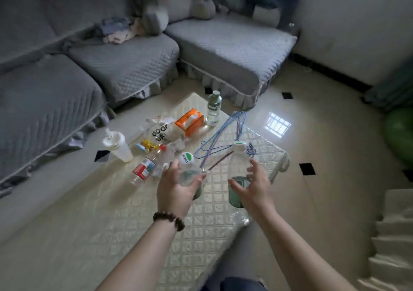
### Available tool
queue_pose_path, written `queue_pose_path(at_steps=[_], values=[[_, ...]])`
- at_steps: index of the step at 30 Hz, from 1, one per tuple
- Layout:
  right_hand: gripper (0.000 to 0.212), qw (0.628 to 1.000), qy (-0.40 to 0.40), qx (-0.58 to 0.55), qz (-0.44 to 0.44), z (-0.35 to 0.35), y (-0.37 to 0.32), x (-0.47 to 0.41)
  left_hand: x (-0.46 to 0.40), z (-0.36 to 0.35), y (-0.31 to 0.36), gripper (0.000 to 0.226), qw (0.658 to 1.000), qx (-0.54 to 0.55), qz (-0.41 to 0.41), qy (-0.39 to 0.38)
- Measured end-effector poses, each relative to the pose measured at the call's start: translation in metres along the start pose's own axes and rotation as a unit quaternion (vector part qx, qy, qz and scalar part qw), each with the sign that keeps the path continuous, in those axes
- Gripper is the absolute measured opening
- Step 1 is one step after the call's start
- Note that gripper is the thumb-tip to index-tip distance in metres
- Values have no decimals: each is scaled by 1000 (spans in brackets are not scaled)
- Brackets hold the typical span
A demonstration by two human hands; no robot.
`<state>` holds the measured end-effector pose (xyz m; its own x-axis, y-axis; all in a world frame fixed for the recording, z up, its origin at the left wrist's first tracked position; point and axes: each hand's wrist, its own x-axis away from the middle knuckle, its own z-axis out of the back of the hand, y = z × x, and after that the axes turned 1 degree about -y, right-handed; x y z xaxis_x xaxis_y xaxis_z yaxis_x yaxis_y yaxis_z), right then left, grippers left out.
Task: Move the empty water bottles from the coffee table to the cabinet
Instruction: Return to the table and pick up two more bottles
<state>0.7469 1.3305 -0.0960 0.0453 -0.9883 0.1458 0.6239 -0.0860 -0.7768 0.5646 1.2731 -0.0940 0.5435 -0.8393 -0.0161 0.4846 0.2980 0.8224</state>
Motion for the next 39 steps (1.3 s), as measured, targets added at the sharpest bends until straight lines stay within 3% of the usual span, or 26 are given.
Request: queue_pose_path(at_steps=[8, 12, 23, 26, 32, 39], values=[[78, 989, 139, -13, -48, 114, 44, 47, 35, -62, 85, 80, 986, 13, -107, -126], [78, 976, 200, -19, -88, 174, 86, 80, 75, -106, 129, 67, 971, -5, -157, -181], [77, 928, 323, -28, -185, 347, 227, 214, 262, -247, 243, 56, 928, 46, -184, -319], [74, 913, 348, -27, -209, 387, 267, 250, 315, -286, 268, 62, 915, 43, -196, -349], [76, 879, 404, -54, -246, 439, 332, 303, 396, -348, 305, 74, 883, 30, -222, -412], [84, 843, 436, -87, -302, 470, 389, 321, 434, -408, 343, 65, 858, 13, -245, -451]])
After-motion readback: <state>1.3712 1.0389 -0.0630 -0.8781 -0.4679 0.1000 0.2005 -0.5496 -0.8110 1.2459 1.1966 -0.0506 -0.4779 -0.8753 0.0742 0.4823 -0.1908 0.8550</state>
